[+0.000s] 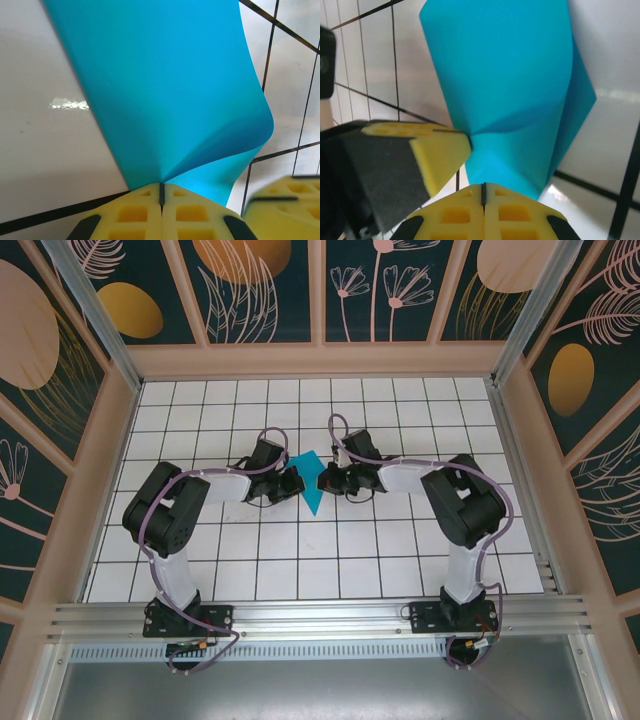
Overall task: Fold a paper plane with a square sheet of paper (pick it up from the middle)
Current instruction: Third fold the triangle at the center of the table.
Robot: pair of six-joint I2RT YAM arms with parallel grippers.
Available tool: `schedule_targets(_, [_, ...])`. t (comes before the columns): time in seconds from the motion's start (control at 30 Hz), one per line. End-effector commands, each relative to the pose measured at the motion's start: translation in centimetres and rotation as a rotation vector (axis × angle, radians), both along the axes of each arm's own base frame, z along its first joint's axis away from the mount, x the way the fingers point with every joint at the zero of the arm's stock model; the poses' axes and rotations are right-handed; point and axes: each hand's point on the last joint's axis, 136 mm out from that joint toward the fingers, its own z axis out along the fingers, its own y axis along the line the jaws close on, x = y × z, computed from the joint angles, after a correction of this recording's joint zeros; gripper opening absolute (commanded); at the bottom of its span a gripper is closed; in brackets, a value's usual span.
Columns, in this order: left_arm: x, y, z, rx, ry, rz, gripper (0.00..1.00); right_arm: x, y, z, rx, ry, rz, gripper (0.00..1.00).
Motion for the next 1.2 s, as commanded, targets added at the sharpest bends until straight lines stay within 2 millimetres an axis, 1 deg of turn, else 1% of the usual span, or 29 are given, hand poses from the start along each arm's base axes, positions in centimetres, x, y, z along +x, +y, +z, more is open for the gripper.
schedule_targets(0.0, [-1.6, 2.5, -3.6, 0.145, 0.081, 0.024, 0.0, 0.8, 0.6, -0.7, -0.016, -0.006, 0.005, 0.03])
schedule_targets(0.27, [-1.4, 2.5, -3.3, 0.149, 0.07, 0.023, 0.0, 0.8, 0.0, -2.9, -0.055, 0.039, -0.008, 0.03])
schedule_targets(0.37, [-1.0, 2.3, -2.6, 0.141, 0.047, 0.013, 0.0, 0.4, -0.3, -3.8, -0.079, 0.064, -0.018, 0.03])
schedule_targets(0.43, [-0.3, 1.9, -1.5, 0.13, 0.015, 0.004, 0.0, -0.1, -0.5, -4.2, -0.091, 0.087, -0.028, 0.02])
schedule_targets(0.57, [1.0, 1.4, 1.3, 0.106, -0.055, 0.002, 0.0, -2.1, 0.0, -4.5, -0.105, 0.144, -0.043, 0.02])
schedule_targets(0.7, [1.1, 1.5, 2.8, 0.093, -0.092, 0.018, 0.0, -3.7, -0.2, -4.9, -0.098, 0.221, -0.127, 0.03])
schedule_targets(0.8, [0.6, 1.6, 3.5, 0.068, -0.102, 0.027, 0.0, -4.0, 0.0, -4.6, -0.078, 0.25, -0.19, 0.02])
schedule_targets(0.9, [-0.4, 1.3, 4.8, 0.001, -0.119, 0.028, 0.02, -4.1, 0.2, -4.2, -0.049, 0.268, -0.234, 0.03])
schedule_targets(0.93, [-0.9, 1.2, 5.0, -0.023, -0.116, 0.026, 0.02, -4.1, 0.3, -4.0, -0.041, 0.27, -0.243, 0.03])
schedule_targets(1.0, [-1.8, 0.9, 5.1, -0.067, -0.104, 0.021, 0.02, -4.1, 0.4, -4.0, -0.034, 0.277, -0.252, 0.03])
schedule_targets(1.07, [-3.1, 0.1, 5.2, -0.116, -0.089, -0.001, 0.02, -4.1, 0.6, -4.1, -0.023, 0.284, -0.247, 0.03])
schedule_targets(1.17, [-4.4, -1.0, 5.0, -0.146, -0.066, -0.032, 0.0, -4.3, 0.9, -4.2, -0.011, 0.294, -0.236, 0.03])
